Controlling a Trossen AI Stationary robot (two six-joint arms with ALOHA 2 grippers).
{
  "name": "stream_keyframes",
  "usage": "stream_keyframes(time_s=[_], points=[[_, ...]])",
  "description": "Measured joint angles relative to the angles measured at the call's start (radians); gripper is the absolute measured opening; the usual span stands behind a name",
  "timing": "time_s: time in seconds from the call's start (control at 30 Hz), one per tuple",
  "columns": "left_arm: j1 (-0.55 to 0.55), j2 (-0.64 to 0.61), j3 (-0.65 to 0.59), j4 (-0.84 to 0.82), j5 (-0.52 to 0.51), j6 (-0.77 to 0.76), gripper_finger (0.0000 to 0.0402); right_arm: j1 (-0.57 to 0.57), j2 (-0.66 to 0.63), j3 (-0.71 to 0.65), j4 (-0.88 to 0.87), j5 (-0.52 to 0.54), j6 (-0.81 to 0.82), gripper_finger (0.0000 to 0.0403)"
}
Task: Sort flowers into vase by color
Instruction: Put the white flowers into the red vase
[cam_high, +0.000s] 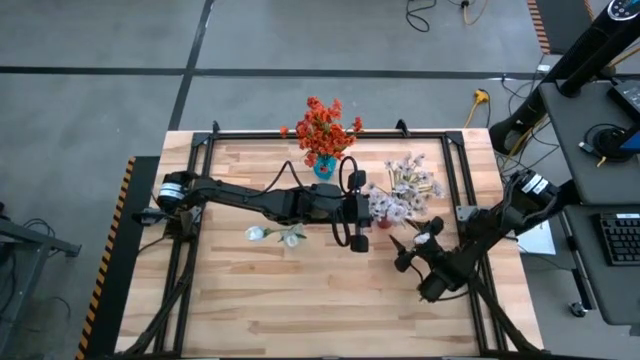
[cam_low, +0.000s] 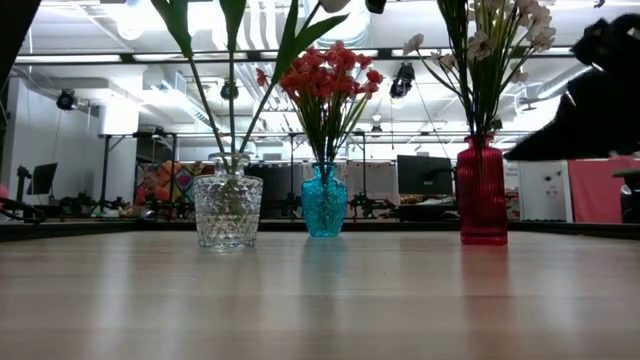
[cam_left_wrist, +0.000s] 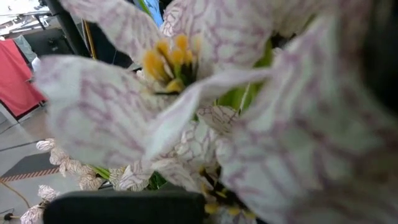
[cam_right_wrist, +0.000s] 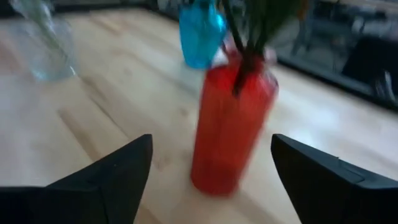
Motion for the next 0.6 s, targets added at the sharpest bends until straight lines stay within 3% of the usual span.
stream_keyframes(time_s=[0.2,0.47,0.6], points=[[0.000,0.000,0.000,-0.003,0.000,-0.002,0.0009,-0.049,0.000,-0.047,0.066,0.079,-0.038,0.0323],[0.000,0.000,0.000,-0.003,0.000,-0.002,0.0009,-0.089,0.016,-0.167,0.381,0.102,-0.140,0.0322],[0.000,0.000,0.000,-0.003,0.000,-0.002,0.0009,-0.127,0.061,-0.175,0.455,0.108,-0.204,0.0321]])
